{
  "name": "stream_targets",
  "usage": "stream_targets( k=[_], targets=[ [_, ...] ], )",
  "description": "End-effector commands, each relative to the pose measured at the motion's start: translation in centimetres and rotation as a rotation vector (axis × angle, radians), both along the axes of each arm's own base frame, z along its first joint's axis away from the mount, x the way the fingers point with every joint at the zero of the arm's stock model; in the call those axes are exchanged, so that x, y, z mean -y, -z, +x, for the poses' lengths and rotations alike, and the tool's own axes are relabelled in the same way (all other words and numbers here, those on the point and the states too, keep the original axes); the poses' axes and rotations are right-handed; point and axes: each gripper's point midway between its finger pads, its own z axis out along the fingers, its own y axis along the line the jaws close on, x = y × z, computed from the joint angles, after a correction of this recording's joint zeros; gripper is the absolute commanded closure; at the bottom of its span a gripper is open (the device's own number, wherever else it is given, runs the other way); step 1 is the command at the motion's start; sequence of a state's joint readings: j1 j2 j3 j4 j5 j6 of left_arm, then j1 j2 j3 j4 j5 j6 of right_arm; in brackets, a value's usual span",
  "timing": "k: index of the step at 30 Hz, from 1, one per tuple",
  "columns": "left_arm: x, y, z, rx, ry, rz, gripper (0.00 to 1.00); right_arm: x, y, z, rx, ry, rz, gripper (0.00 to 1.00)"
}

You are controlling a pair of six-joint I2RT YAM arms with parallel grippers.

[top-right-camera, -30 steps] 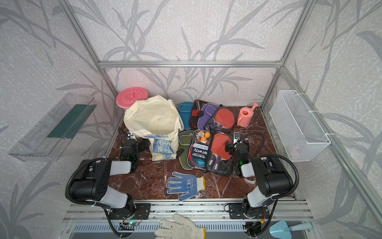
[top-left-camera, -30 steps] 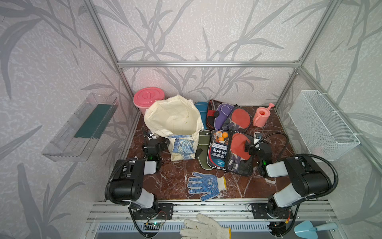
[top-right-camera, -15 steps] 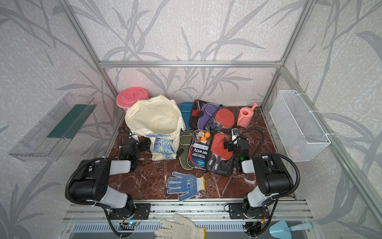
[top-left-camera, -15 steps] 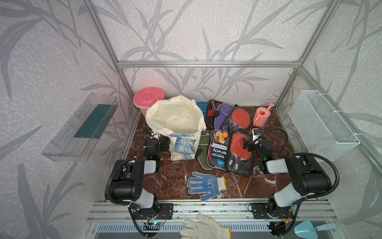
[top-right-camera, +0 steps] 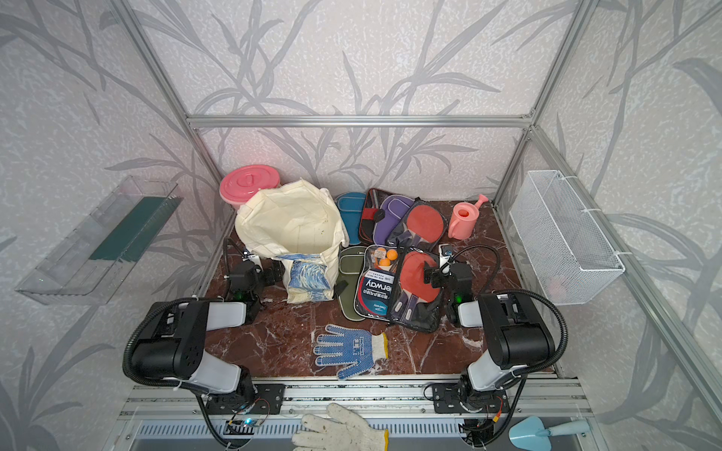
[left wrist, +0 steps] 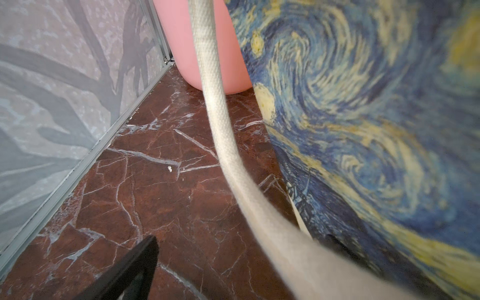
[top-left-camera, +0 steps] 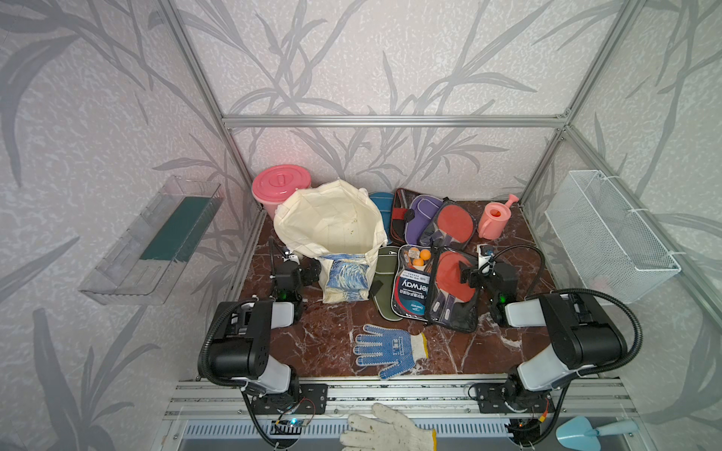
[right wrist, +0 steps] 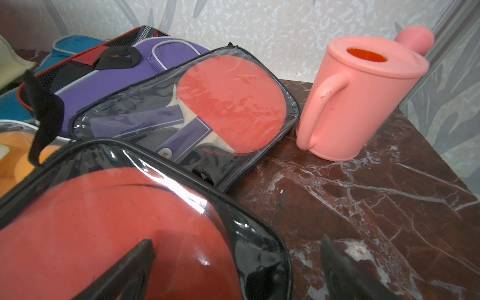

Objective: Remove the ping pong set from the canvas bag
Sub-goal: Reset both arms

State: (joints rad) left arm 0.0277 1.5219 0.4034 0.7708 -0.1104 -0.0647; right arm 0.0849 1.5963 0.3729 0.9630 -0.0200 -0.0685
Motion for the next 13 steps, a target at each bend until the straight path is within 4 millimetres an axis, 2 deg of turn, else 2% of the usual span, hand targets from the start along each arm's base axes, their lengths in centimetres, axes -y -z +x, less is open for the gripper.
stream_targets(
  k=[1, 13],
  targets=[
    [0.01, -0.88, 0.51, 0.021, 0.008, 0.004, 0.01, -0.22, -0.79, 0.24, 0.021, -0.013, 0.002, 0.01],
    [0.04, -0.86, 0.51, 0.021, 0.009, 0.005, 0.01, -0.24, -0.78, 0.19, 0.023, -0.012, 0.002, 0.01]
  ],
)
